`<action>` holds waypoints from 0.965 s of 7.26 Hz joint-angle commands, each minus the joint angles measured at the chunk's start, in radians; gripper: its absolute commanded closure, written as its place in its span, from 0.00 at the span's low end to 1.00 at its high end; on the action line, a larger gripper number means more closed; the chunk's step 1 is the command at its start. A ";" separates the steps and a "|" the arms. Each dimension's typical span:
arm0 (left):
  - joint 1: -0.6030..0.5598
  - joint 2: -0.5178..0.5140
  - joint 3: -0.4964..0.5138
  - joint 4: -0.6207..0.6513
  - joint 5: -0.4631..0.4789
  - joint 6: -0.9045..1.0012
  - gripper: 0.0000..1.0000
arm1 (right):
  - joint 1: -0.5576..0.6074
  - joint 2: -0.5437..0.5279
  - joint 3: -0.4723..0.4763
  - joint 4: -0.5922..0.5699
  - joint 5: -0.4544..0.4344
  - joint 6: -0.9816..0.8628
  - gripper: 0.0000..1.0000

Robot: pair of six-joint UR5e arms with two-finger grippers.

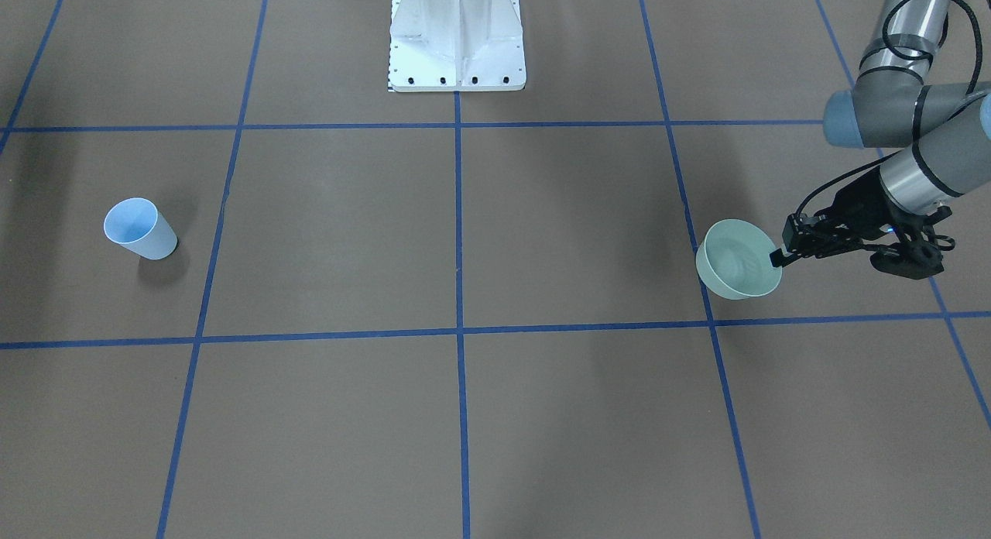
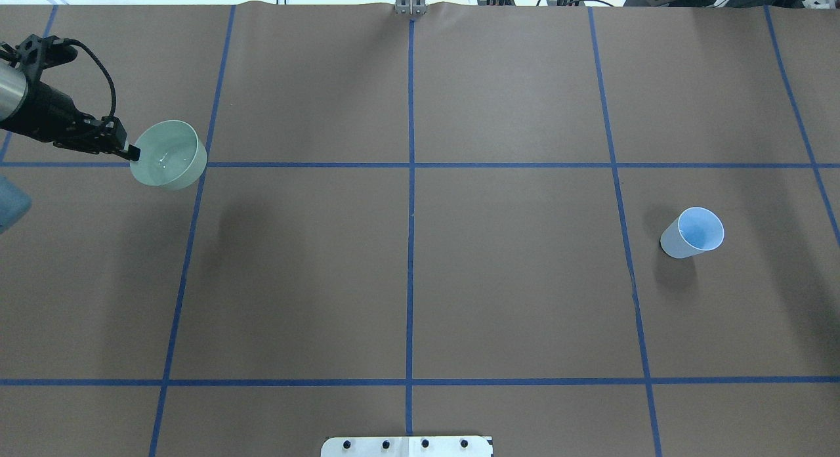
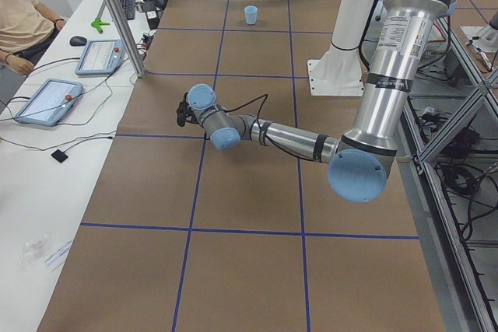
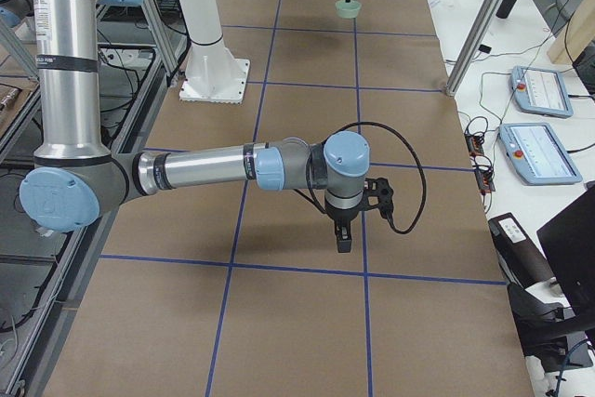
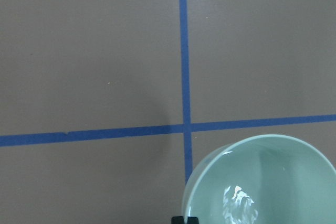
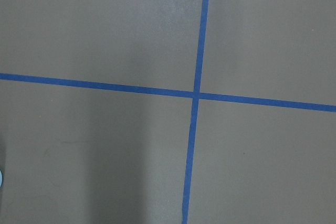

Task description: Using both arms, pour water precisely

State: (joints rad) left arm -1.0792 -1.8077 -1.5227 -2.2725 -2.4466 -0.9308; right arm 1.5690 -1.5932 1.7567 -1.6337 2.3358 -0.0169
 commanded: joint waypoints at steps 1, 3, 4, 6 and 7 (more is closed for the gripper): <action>0.071 -0.050 -0.001 0.010 0.055 -0.081 1.00 | -0.001 -0.001 0.001 0.000 0.000 0.000 0.00; 0.149 -0.137 -0.001 0.097 0.133 -0.141 1.00 | 0.000 -0.001 0.003 0.000 0.000 0.000 0.00; 0.162 -0.192 -0.002 0.167 0.164 -0.143 1.00 | 0.000 -0.001 0.003 0.000 0.000 0.000 0.00; 0.230 -0.290 -0.002 0.273 0.223 -0.178 1.00 | -0.001 -0.001 0.003 0.000 0.003 0.000 0.00; 0.302 -0.353 -0.001 0.319 0.263 -0.244 1.00 | -0.001 -0.001 0.003 0.000 0.005 0.000 0.00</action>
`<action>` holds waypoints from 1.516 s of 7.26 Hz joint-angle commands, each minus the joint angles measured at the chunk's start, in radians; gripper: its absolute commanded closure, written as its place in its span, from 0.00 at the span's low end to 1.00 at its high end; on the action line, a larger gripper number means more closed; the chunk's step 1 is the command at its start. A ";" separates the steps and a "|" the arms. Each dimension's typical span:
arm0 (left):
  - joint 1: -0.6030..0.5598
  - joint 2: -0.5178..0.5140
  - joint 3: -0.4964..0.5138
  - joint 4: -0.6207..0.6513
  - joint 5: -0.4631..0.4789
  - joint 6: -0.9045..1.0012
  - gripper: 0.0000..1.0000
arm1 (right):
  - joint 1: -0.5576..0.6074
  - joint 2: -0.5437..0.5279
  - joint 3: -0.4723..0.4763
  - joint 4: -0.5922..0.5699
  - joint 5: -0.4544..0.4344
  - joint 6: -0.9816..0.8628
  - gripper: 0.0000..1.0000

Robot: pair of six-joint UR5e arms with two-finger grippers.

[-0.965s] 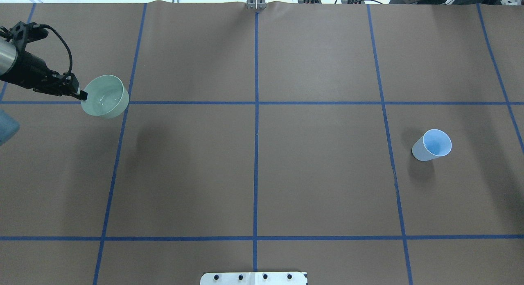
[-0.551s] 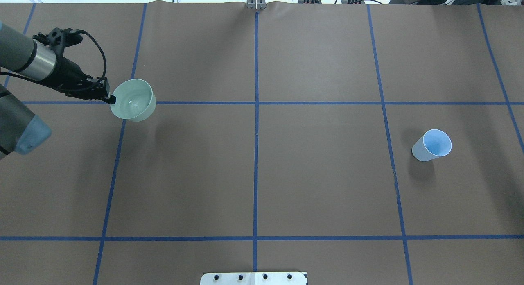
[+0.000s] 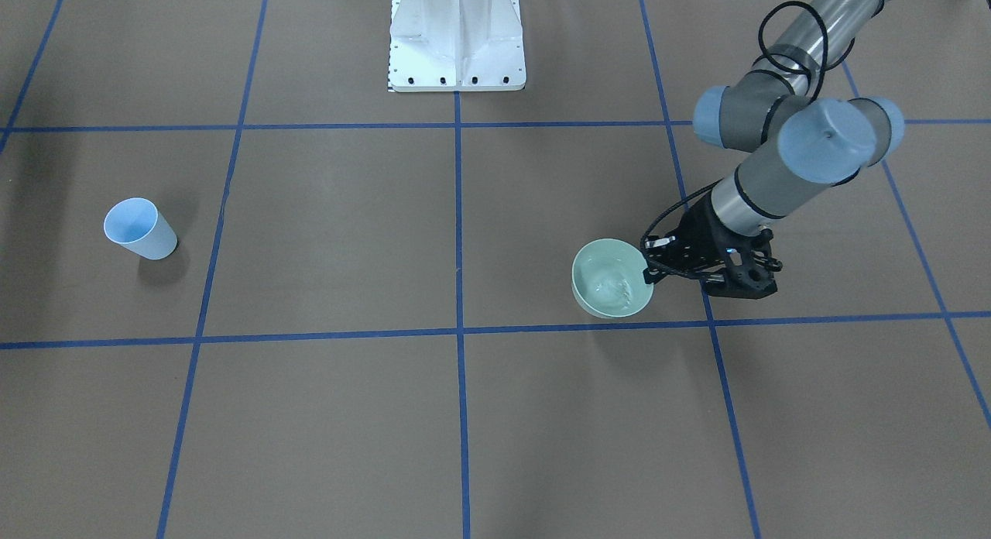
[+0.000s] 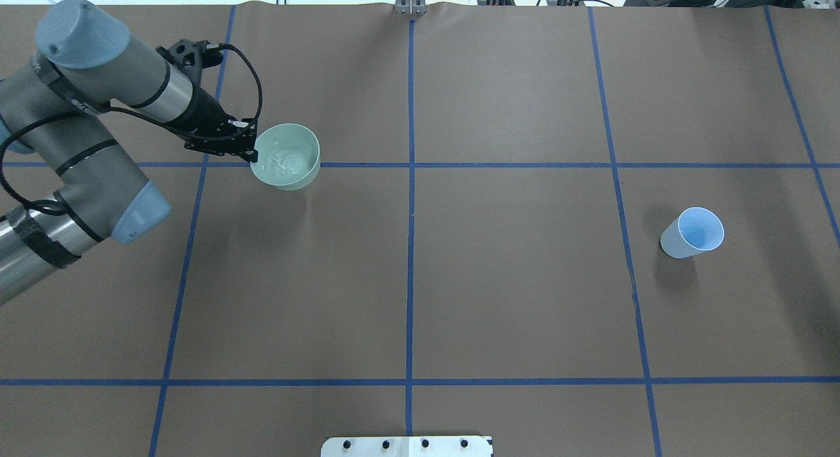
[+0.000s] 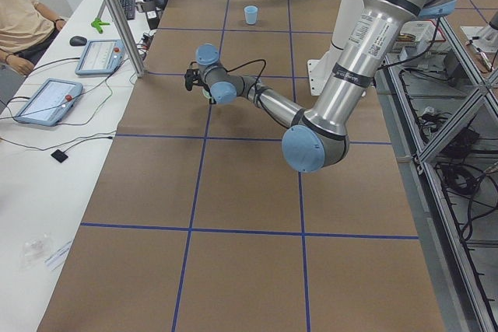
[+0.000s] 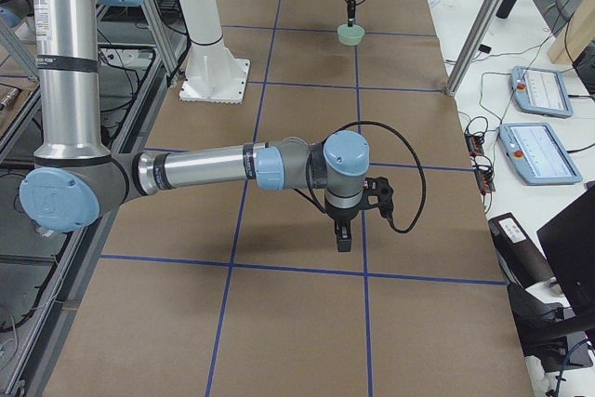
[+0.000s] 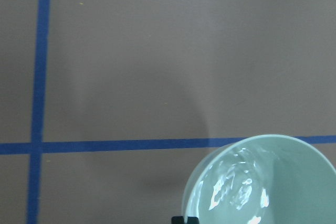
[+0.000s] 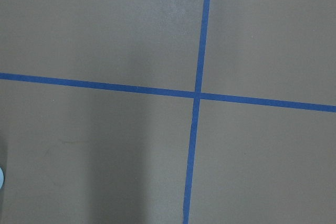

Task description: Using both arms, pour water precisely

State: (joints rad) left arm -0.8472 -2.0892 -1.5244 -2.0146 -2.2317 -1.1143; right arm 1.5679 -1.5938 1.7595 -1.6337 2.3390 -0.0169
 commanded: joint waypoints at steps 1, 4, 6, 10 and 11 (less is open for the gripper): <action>0.133 -0.131 0.004 0.115 0.107 -0.114 1.00 | 0.000 0.000 0.000 0.000 0.006 0.000 0.00; 0.284 -0.346 0.059 0.344 0.228 -0.177 1.00 | 0.000 0.000 0.001 0.000 0.008 0.008 0.00; 0.289 -0.342 0.078 0.315 0.239 -0.171 1.00 | 0.000 0.002 0.001 0.000 0.008 0.009 0.00; 0.283 -0.269 0.081 0.178 0.238 -0.170 1.00 | 0.000 0.002 0.001 0.000 0.008 0.009 0.00; 0.283 -0.264 0.081 0.177 0.238 -0.170 1.00 | 0.000 0.003 0.005 0.000 0.008 0.009 0.00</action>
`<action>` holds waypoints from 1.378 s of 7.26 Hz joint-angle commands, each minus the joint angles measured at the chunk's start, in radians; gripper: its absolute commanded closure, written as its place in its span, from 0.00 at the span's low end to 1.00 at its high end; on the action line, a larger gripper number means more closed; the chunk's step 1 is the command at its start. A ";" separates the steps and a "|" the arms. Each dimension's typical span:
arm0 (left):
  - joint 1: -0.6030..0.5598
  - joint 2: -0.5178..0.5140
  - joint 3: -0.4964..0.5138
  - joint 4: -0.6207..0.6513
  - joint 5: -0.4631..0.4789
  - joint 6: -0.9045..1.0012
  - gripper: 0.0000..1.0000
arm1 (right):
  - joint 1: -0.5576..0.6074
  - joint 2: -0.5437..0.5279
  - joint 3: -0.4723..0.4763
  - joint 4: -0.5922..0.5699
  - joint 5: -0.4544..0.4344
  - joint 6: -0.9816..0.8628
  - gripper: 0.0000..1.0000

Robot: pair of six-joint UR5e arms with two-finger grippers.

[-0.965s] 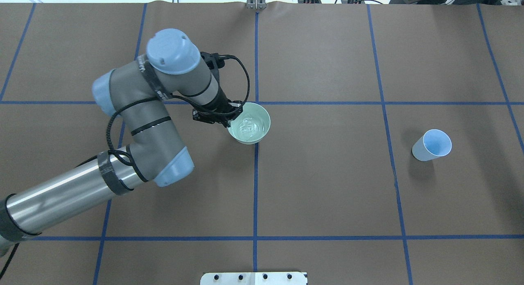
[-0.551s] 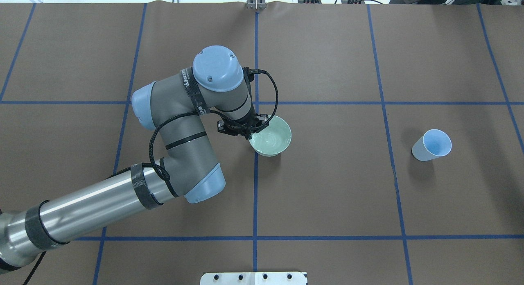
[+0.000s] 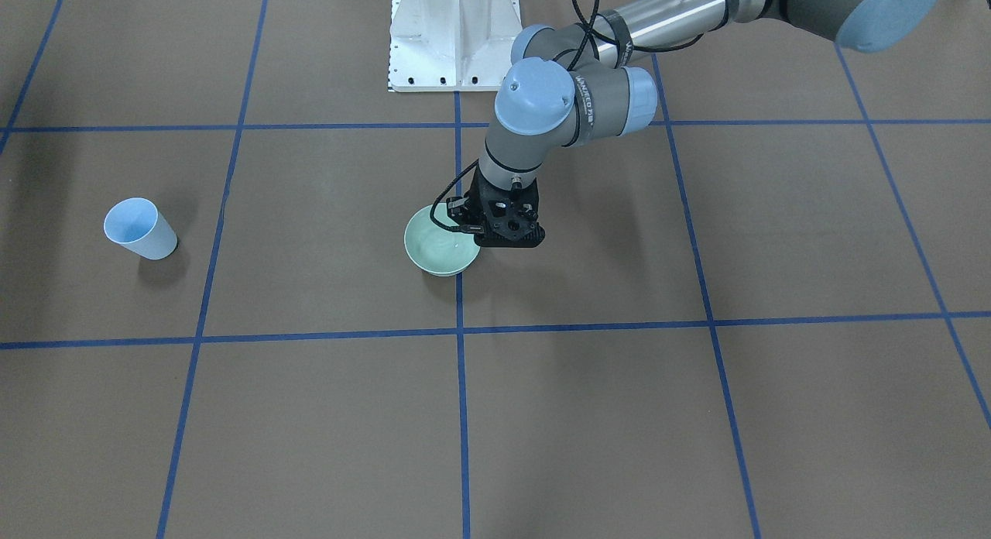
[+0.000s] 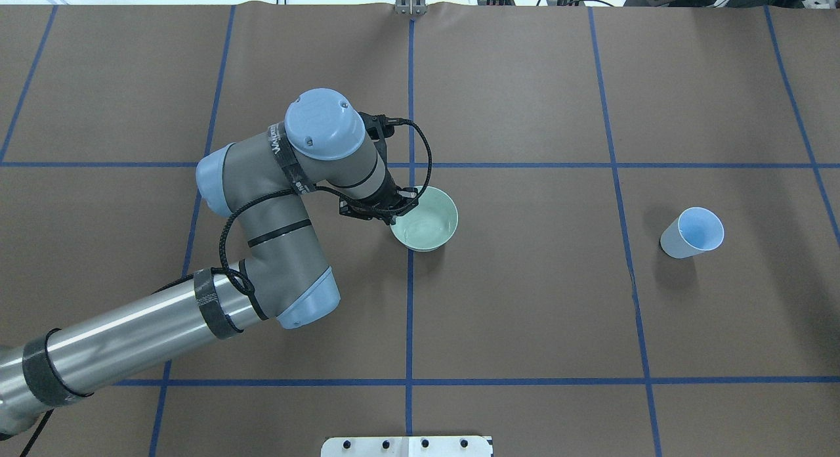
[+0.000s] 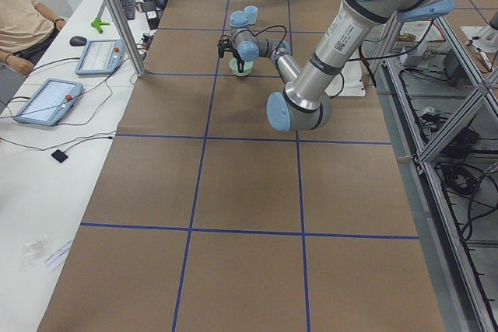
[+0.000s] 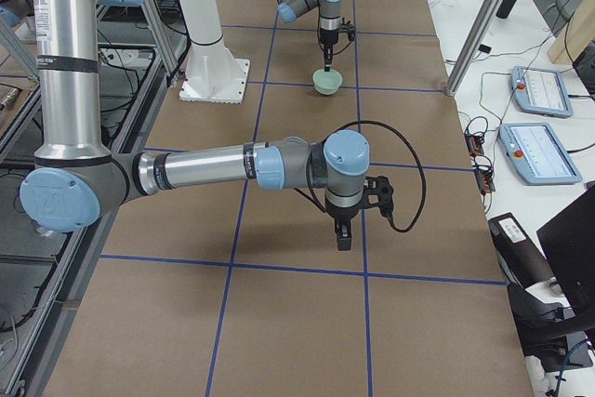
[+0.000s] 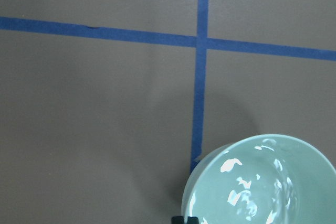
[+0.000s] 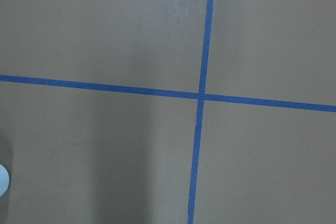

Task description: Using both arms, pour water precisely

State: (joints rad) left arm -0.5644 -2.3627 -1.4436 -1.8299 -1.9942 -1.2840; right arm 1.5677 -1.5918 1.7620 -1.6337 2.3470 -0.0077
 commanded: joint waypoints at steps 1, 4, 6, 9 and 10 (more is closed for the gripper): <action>0.003 0.010 0.003 -0.006 -0.002 0.000 1.00 | 0.000 0.000 0.005 0.000 0.000 0.000 0.00; 0.008 0.008 0.014 -0.003 0.000 0.000 0.21 | 0.000 0.000 0.005 0.000 0.000 0.000 0.00; -0.009 0.007 -0.027 0.007 -0.006 0.000 0.00 | 0.000 0.001 0.011 0.000 0.020 0.000 0.00; -0.103 0.110 -0.217 0.082 -0.089 0.102 0.00 | -0.105 0.000 0.120 0.002 0.028 0.230 0.00; -0.147 0.196 -0.309 0.128 -0.098 0.194 0.00 | -0.156 -0.002 0.157 0.018 0.022 0.344 0.00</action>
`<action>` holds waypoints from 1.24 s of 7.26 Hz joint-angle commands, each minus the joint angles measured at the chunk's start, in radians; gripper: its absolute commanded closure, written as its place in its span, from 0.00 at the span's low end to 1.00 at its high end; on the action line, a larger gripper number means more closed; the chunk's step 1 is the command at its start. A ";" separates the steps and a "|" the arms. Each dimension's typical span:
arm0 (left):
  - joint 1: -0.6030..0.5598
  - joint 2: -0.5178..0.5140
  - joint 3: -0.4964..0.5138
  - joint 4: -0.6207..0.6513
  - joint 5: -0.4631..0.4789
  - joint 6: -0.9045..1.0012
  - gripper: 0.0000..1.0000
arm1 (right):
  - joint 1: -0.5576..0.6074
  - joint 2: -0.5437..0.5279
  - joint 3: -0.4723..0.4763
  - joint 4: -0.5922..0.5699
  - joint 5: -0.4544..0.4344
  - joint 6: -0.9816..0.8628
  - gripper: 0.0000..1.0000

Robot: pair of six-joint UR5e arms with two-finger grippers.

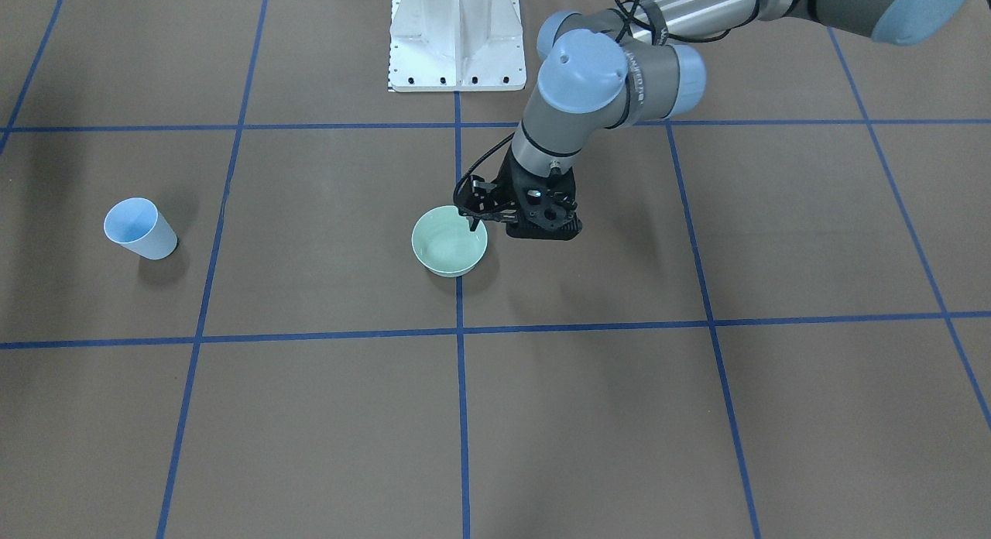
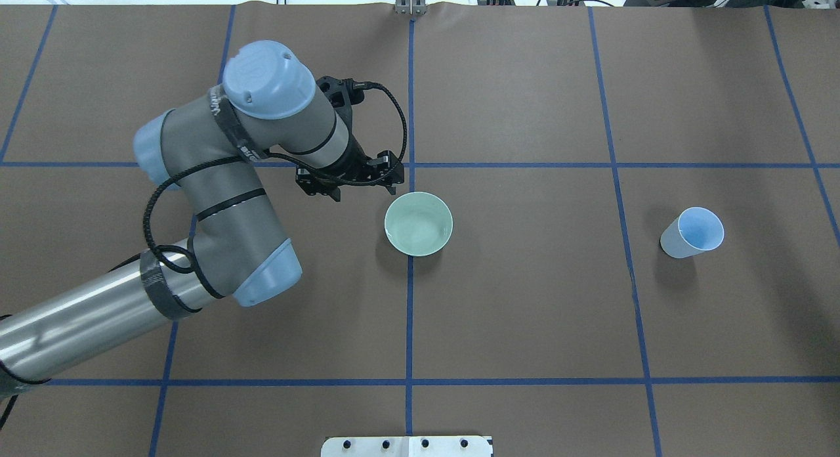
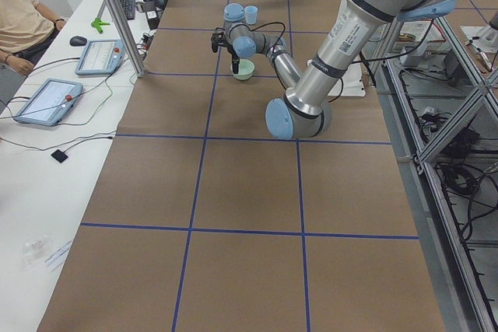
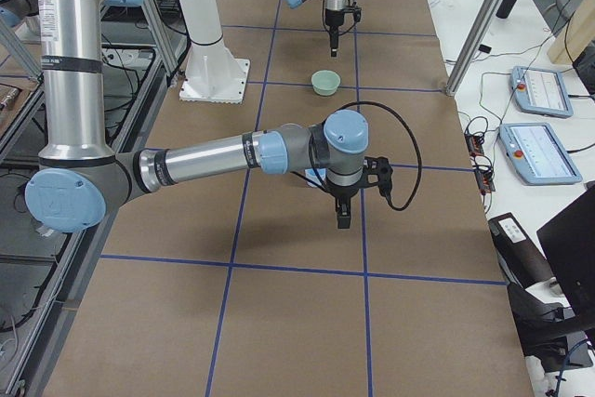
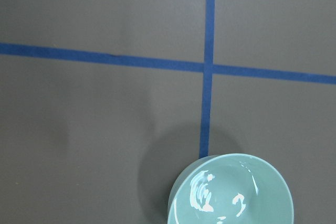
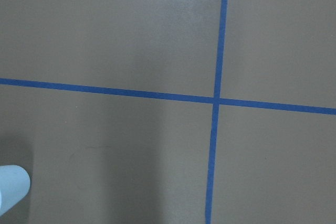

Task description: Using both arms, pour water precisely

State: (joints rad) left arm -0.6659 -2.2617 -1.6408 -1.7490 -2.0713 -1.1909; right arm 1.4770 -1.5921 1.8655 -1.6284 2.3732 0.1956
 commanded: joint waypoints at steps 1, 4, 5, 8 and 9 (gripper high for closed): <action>-0.101 0.185 -0.195 0.101 -0.045 0.231 0.00 | -0.090 -0.014 0.061 0.095 -0.006 0.241 0.00; -0.300 0.393 -0.247 0.125 -0.115 0.605 0.00 | -0.178 -0.078 0.079 0.307 -0.014 0.410 0.00; -0.373 0.443 -0.243 0.126 -0.113 0.731 0.00 | -0.216 -0.086 0.143 0.309 -0.017 0.533 0.00; -0.577 0.588 -0.225 0.112 -0.116 0.988 0.00 | -0.473 -0.086 0.297 0.308 -0.284 0.972 0.01; -0.624 0.618 -0.218 0.112 -0.116 1.001 0.00 | -0.565 -0.085 0.323 0.303 -0.393 1.093 0.01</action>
State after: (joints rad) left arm -1.2168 -1.6896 -1.8681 -1.6353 -2.1867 -0.2395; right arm 1.0303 -1.6775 2.1459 -1.3219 2.1162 1.1244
